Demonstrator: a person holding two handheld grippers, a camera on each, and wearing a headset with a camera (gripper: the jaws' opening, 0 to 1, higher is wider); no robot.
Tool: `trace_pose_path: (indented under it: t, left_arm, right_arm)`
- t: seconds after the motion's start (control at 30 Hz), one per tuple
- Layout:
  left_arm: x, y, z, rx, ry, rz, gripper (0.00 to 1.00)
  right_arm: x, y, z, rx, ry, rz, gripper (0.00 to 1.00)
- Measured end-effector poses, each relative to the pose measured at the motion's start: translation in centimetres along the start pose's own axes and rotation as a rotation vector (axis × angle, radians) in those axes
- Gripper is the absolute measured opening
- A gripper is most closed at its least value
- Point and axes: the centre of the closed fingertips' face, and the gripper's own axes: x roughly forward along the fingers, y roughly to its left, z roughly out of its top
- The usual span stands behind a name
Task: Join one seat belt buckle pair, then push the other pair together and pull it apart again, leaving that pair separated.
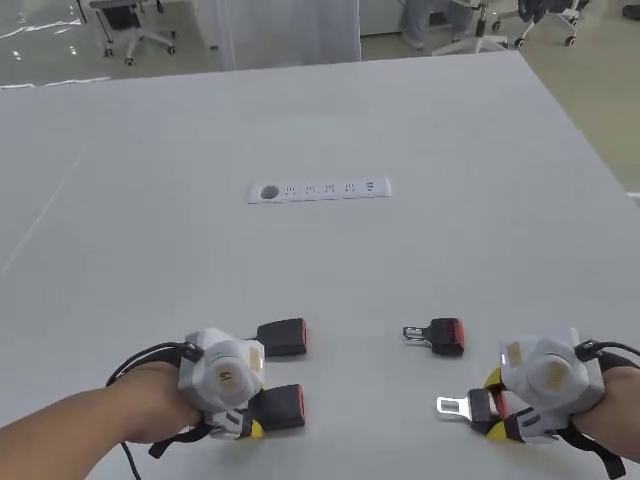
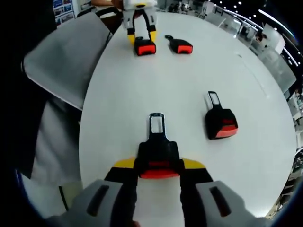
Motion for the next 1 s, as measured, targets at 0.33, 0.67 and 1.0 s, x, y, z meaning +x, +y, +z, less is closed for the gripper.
trace_pose_path:
  t: [0.33,0.67,1.0]
  left_arm:
    - [0.1,-0.2,0.2,0.062,0.036,-0.036,0.32]
    - [0.2,-0.1,0.1,0.051,0.057,-0.040,0.32]
    - [0.2,-0.1,0.0,0.054,0.068,-0.037,0.32]
  right_arm:
    - [0.0,0.2,0.0,-0.006,0.005,0.010,0.34]
    - [0.2,0.0,0.5,0.017,-0.021,-0.018,0.34]
    - [1.4,0.7,3.6,0.023,-0.084,-0.019,0.34]
